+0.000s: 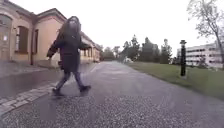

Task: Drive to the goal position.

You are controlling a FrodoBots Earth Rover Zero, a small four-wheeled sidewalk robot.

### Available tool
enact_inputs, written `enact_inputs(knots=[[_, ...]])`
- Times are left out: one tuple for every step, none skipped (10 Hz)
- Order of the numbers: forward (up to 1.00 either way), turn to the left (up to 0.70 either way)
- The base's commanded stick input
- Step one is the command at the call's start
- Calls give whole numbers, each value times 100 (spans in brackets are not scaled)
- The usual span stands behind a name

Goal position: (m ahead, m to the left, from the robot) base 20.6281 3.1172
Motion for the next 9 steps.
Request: enact_inputs(knots=[[100, 0], [100, 0], [100, 0], [100, 0], [100, 0], [100, 0], [100, 0], [100, 0], [100, 0]])
